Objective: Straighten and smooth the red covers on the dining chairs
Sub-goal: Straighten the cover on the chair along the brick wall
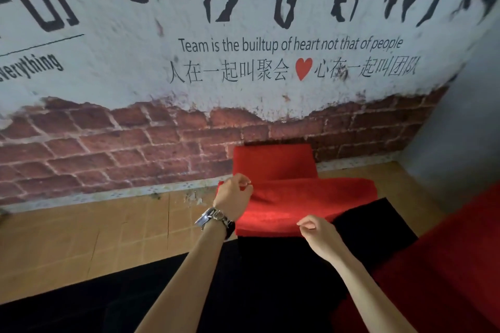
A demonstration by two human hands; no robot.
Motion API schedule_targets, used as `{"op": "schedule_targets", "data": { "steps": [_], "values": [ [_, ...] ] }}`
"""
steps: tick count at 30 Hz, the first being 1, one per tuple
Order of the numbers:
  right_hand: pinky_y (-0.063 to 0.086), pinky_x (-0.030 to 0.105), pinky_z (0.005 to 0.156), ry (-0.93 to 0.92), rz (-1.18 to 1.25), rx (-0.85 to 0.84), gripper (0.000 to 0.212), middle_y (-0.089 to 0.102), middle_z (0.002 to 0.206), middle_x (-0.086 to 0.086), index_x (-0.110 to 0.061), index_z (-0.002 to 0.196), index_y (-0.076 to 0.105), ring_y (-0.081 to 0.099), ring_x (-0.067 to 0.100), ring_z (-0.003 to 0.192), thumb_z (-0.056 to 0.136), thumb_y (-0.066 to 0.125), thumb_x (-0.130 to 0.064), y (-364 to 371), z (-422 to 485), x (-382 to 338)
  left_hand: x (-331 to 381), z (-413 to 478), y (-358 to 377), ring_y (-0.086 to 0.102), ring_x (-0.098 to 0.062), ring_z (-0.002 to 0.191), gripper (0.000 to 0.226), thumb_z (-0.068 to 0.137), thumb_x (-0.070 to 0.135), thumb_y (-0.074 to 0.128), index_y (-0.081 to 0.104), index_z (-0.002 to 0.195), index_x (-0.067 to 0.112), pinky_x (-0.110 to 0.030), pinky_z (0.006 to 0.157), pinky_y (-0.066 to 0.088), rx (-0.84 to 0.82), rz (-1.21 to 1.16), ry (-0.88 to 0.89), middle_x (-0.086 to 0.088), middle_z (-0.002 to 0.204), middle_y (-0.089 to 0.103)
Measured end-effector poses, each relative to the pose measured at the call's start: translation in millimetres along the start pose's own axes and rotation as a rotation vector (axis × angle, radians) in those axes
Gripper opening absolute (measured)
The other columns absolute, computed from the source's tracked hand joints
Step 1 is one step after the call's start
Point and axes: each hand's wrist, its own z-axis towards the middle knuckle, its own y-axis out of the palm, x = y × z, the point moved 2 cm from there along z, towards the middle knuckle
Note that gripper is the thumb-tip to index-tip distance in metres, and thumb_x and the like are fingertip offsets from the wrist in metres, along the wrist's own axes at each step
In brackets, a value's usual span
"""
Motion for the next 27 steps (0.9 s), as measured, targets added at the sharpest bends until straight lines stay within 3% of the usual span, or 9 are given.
{"op": "schedule_targets", "data": {
  "steps": [5, 7, 9, 12, 15, 21, 24, 25, 27],
  "values": [
    [0.042, 0.012, 0.08, 0.039, -0.03, 0.104, 0.028, 0.055, 0.13, 0.006, -0.012, 0.124, 0.056, 0.056, 0.007, 0.096, 0.097, 0.051, -0.018, -10.3, 22.0, 3.3, -7.4, 26.1, 8.3, 0.048, -0.024, 0.123, 0.049, 0.094, 0.031, 0.053, 0.04, 0.141, 0.022, -0.04, 0.102, 0.041, -0.076, 0.137, -0.03, -0.003, 0.138, 0.05],
    [0.039, 0.028, 0.1, 0.044, -0.051, 0.158, 0.034, 0.046, 0.138, 0.011, -0.012, 0.13, 0.051, 0.05, 0.02, 0.12, 0.097, 0.052, -0.023, -13.8, 34.1, 1.4, -11.4, 34.8, 11.8, 0.048, -0.027, 0.122, 0.052, 0.095, 0.032, 0.051, 0.035, 0.143, 0.024, -0.044, 0.103, 0.04, -0.134, 0.127, -0.054, -0.004, 0.141, 0.047],
    [0.029, 0.046, 0.109, 0.089, -0.073, 0.209, 0.042, 0.031, 0.149, 0.014, -0.016, 0.136, 0.046, 0.032, 0.029, 0.136, 0.098, 0.05, -0.033, -17.2, 47.0, -3.7, -16.0, 43.9, 14.5, 0.05, -0.03, 0.121, 0.053, 0.096, 0.034, 0.049, 0.033, 0.145, 0.024, -0.047, 0.103, 0.04, -0.168, 0.136, -0.074, -0.005, 0.141, 0.047],
    [0.016, 0.063, 0.109, 0.185, -0.077, 0.324, 0.057, 0.009, 0.158, 0.013, -0.022, 0.146, 0.033, 0.009, 0.033, 0.145, 0.096, 0.046, -0.047, -30.2, 68.6, -4.1, -25.7, 59.5, 17.3, 0.042, -0.029, 0.131, 0.052, 0.097, 0.038, 0.046, 0.034, 0.145, 0.023, -0.05, 0.108, 0.033, -0.175, 0.166, -0.132, -0.007, 0.144, 0.045],
    [0.008, 0.068, 0.108, 0.304, -0.062, 0.398, 0.069, 0.0, 0.159, 0.015, -0.024, 0.151, 0.022, 0.0, 0.034, 0.146, 0.094, 0.044, -0.055, -57.3, 97.8, 10.5, -39.6, 77.3, 17.5, 0.031, -0.031, 0.138, 0.05, 0.098, 0.039, 0.043, 0.036, 0.144, 0.02, -0.051, 0.112, 0.027, -0.136, 0.172, -0.217, -0.008, 0.147, 0.039],
    [-0.004, 0.071, 0.106, 0.547, -0.208, 0.265, 0.066, 0.016, 0.157, 0.015, -0.024, 0.146, 0.035, 0.006, 0.037, 0.145, 0.093, 0.037, -0.062, -114.6, 158.7, 52.0, -64.6, 117.2, 31.8, 0.018, -0.031, 0.144, 0.051, 0.098, 0.04, 0.037, 0.034, 0.146, 0.021, -0.046, 0.117, 0.015, -0.177, 0.303, -0.37, -0.01, 0.155, 0.026],
    [-0.006, 0.072, 0.104, 0.533, -0.441, 0.118, 0.06, 0.035, 0.15, 0.015, -0.024, 0.137, 0.048, 0.02, 0.039, 0.142, 0.093, 0.032, -0.062, -120.4, 176.7, 60.7, -58.0, 133.3, 47.1, 0.029, -0.03, 0.14, 0.049, 0.098, 0.041, 0.037, 0.043, 0.141, 0.018, -0.041, 0.116, 0.018, -0.216, 0.351, -0.354, -0.011, 0.149, 0.038],
    [-0.002, 0.071, 0.105, 0.511, -0.483, 0.097, 0.057, 0.042, 0.146, 0.014, -0.024, 0.133, 0.052, 0.026, 0.039, 0.139, 0.094, 0.033, -0.061, -119.5, 180.5, 62.0, -54.0, 137.8, 51.9, 0.036, -0.029, 0.135, 0.047, 0.098, 0.04, 0.039, 0.048, 0.137, 0.016, -0.037, 0.113, 0.022, -0.218, 0.336, -0.339, -0.011, 0.145, 0.044],
    [0.02, 0.064, 0.107, 0.488, -0.455, 0.068, 0.053, 0.052, 0.135, 0.014, -0.02, 0.129, 0.055, 0.042, 0.039, 0.129, 0.093, 0.038, -0.056, -120.4, 184.5, 64.2, -50.0, 144.6, 60.5, 0.049, -0.028, 0.123, 0.042, 0.098, 0.038, 0.043, 0.057, 0.128, 0.012, -0.031, 0.097, 0.033, -0.245, 0.338, -0.324, -0.011, 0.133, 0.055]
  ]
}}
